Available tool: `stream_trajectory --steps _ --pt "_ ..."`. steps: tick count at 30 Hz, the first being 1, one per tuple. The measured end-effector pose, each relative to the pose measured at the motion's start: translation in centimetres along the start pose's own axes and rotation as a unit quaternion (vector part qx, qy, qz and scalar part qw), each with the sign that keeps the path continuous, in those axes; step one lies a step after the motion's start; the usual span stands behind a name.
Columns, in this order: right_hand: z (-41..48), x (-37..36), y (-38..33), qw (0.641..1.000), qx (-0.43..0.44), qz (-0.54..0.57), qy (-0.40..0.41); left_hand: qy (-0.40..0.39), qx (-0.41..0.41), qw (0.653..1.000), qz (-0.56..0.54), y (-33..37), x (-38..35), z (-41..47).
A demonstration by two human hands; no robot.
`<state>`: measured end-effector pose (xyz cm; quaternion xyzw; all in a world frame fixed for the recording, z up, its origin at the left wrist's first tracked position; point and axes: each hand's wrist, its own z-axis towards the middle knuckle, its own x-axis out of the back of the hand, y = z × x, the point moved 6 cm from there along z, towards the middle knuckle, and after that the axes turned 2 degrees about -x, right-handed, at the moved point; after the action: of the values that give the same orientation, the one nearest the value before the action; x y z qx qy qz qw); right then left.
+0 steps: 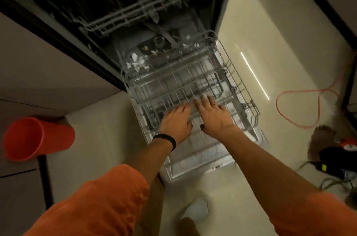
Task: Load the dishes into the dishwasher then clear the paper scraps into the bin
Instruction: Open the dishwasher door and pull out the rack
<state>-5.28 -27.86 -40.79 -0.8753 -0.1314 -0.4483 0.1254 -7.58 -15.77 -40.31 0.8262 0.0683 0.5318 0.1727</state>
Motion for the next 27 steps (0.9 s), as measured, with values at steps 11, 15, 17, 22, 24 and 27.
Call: stream_trajectory --steps 11,15,17,22,24,27 --pt "9.8 26.2 -8.2 0.976 0.067 -0.047 0.204 0.203 0.036 0.977 0.062 -7.9 25.8 7.7" --pt "14.0 29.6 -9.9 0.976 0.060 -0.050 0.202 0.194 0.051 0.976 0.091 -10.8 29.2 10.2" --pt "16.1 30.0 -9.9 0.977 0.056 -0.058 0.195 0.172 0.053 0.978 0.102 -12.1 29.4 11.4" --pt "18.4 28.0 -8.6 0.988 0.026 -0.087 0.123 0.097 0.067 0.990 0.073 -13.9 26.7 13.0" --pt "18.2 27.1 -8.4 0.987 0.024 -0.071 0.139 0.106 0.068 0.989 0.073 -13.9 25.9 13.0" --pt "17.5 26.1 -7.9 0.988 0.015 -0.066 0.139 0.116 0.072 0.989 0.056 -13.0 25.7 12.4"
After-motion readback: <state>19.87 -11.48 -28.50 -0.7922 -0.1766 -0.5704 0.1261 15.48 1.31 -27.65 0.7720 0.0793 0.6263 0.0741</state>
